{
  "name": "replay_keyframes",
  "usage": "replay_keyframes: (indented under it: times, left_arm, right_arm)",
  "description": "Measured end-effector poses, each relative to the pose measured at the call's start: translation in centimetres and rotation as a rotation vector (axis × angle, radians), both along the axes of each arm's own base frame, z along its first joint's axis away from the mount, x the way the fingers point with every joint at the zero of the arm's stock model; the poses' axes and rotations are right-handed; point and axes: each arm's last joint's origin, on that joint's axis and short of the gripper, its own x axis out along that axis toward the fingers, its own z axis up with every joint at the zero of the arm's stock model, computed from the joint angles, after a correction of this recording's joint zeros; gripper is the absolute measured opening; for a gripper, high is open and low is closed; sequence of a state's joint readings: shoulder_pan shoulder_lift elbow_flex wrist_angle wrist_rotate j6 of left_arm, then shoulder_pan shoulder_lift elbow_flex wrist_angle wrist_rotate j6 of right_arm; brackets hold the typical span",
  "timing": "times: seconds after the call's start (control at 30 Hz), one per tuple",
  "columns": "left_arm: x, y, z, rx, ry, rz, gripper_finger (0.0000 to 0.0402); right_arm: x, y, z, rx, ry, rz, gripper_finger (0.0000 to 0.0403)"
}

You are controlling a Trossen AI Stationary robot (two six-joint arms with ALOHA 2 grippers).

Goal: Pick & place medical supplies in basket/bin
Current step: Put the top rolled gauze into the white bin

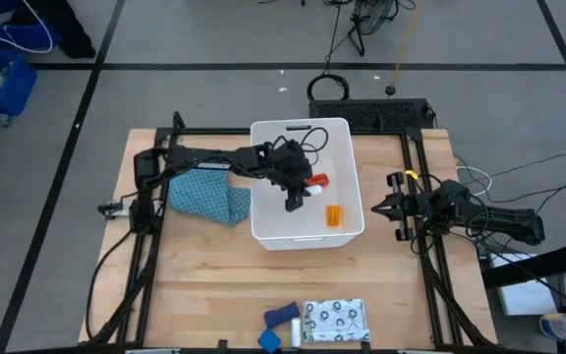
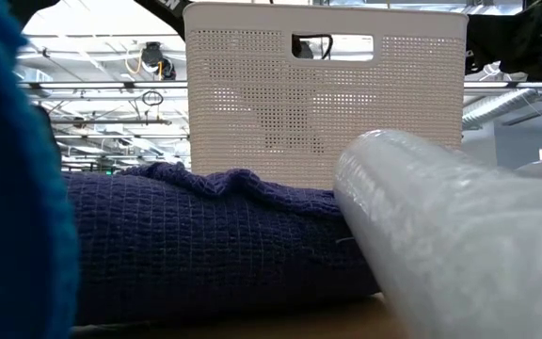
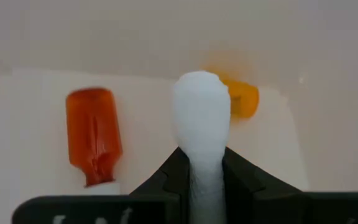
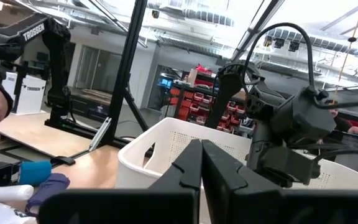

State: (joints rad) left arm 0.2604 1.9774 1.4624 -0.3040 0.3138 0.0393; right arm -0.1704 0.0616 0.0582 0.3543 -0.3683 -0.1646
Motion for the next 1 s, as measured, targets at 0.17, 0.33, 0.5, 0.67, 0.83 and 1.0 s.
replay_keyframes:
  times: [0.17,0.33,0.5,0.67,0.83,1.0]
  left_arm:
    - [-0.3,-0.1,-0.3,-0.003,0.040,-0.009,0.0062]
    - [-0.3,-0.8,-0.4,0.006,0.062,-0.039,0.0062]
    - [-0.1,-1.5,-0.4,0.096,0.066,-0.049,0.0062]
    - [0.7,-1.3,2.7,0.135,0.051,-0.039,0.0062]
    - [1.2,-1.2,6.0,0.172,0.012,-0.041,0.0048]
    - [2.7,-0.8,4.7,0.165,0.000,-0.051,0.0048]
  right_arm:
    - [0.0,0.0,0.0,-0.001,0.000,-0.001,0.0000]
    - [0.0,0.0,0.0,-0.004,-0.001,-0.001,0.0000]
    - [0.0,0.0,0.0,-0.004,-0.002,-0.001,0.0000]
    - [-0.1,0.0,0.2,-0.009,-0.023,-0.001,0.0000]
    - [-0.1,0.0,0.3,-0.015,-0.032,-0.003,0.0000]
    - [-0.1,0.0,0.3,-0.025,-0.036,-0.006,0.0000]
